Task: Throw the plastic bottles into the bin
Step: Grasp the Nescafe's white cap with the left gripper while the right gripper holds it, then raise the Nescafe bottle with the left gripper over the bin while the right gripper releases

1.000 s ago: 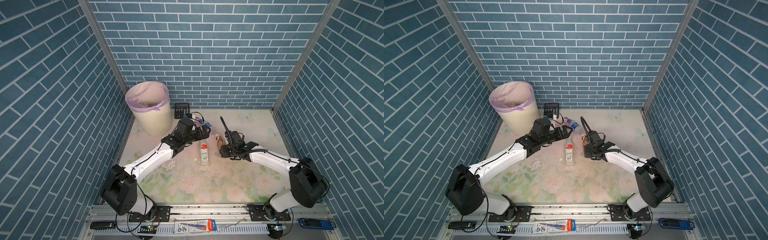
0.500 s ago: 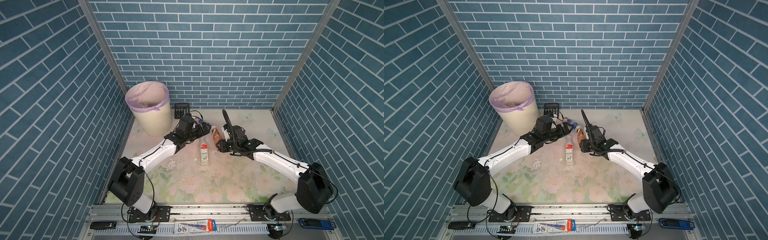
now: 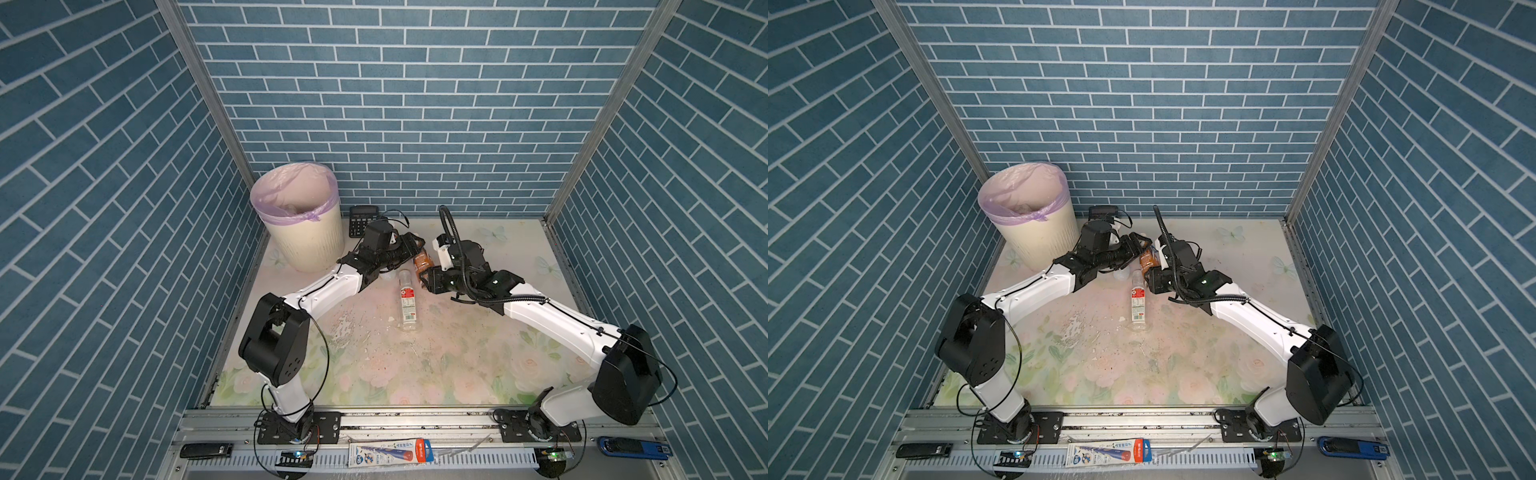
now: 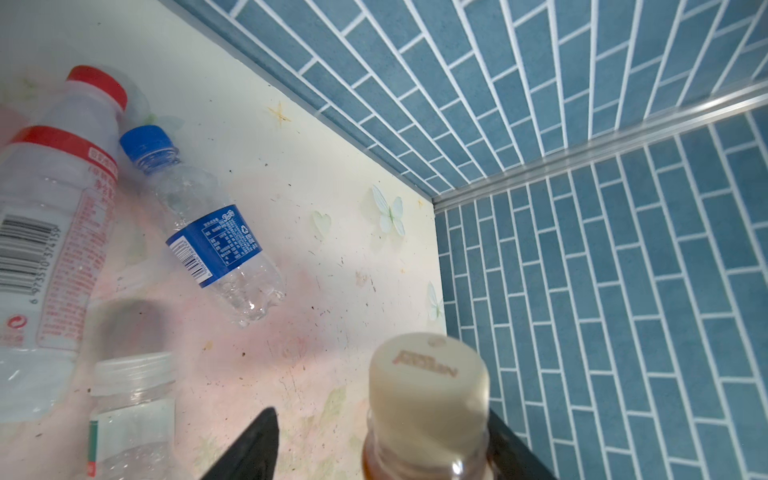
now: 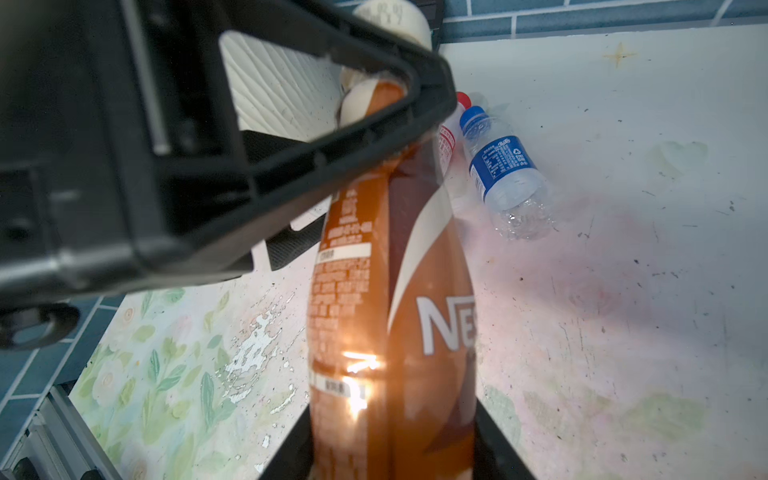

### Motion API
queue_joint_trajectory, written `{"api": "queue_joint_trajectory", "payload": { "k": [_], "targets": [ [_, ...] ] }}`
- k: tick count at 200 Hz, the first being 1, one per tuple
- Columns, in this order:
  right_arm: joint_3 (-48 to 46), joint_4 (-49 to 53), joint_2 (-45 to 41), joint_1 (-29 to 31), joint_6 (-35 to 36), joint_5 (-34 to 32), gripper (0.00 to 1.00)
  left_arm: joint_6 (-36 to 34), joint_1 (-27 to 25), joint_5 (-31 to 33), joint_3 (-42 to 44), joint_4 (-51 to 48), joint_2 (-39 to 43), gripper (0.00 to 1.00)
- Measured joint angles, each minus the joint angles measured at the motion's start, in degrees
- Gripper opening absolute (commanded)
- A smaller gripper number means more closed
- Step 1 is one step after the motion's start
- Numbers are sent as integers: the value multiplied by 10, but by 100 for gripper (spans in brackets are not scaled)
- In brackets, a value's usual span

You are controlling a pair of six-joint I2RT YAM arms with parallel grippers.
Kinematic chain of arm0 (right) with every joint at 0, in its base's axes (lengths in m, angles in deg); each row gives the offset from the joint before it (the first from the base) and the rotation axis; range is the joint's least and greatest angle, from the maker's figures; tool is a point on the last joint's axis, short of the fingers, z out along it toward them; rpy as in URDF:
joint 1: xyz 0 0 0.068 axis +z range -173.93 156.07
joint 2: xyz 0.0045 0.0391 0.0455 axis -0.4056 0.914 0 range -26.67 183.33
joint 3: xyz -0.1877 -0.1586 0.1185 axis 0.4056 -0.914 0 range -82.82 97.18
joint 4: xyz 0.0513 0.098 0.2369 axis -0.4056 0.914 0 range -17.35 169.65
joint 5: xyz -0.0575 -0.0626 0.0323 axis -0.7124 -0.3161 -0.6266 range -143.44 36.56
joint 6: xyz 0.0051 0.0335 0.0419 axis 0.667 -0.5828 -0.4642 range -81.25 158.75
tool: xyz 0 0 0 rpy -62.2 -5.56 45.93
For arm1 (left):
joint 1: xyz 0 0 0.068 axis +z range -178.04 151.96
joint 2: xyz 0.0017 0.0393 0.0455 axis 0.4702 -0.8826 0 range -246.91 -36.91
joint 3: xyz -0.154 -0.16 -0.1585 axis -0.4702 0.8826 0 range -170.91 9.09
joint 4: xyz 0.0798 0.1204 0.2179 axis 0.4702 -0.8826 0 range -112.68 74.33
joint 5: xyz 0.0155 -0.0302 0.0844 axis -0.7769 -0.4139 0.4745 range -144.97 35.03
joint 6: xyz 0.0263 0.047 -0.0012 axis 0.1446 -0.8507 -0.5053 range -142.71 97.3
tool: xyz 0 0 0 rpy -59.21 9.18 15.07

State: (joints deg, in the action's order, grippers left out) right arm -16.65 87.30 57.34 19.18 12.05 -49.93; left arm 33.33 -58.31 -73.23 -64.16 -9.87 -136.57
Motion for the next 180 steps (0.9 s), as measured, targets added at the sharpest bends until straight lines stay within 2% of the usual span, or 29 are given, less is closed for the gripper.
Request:
{"api": "queue_joint_trajectory", "payload": {
  "k": [53,98,137,162,180],
  "targets": [
    [1,4,4,5,0,-2,30,5,1,-6,0,23,-3,41],
    [17,14,13,6,-1,-1,32,1,3,-10,0,34,-3,37],
    [61,30,51,7,0,5,51,-7,20,-14,-7,26,-10,34],
    [104,44,82,5,5,3,65,-15,40,-27,-41,2,-29,32],
    [133,50,101,2,17,7,71,-24,58,-31,-72,-23,-40,32]
  ]
}}
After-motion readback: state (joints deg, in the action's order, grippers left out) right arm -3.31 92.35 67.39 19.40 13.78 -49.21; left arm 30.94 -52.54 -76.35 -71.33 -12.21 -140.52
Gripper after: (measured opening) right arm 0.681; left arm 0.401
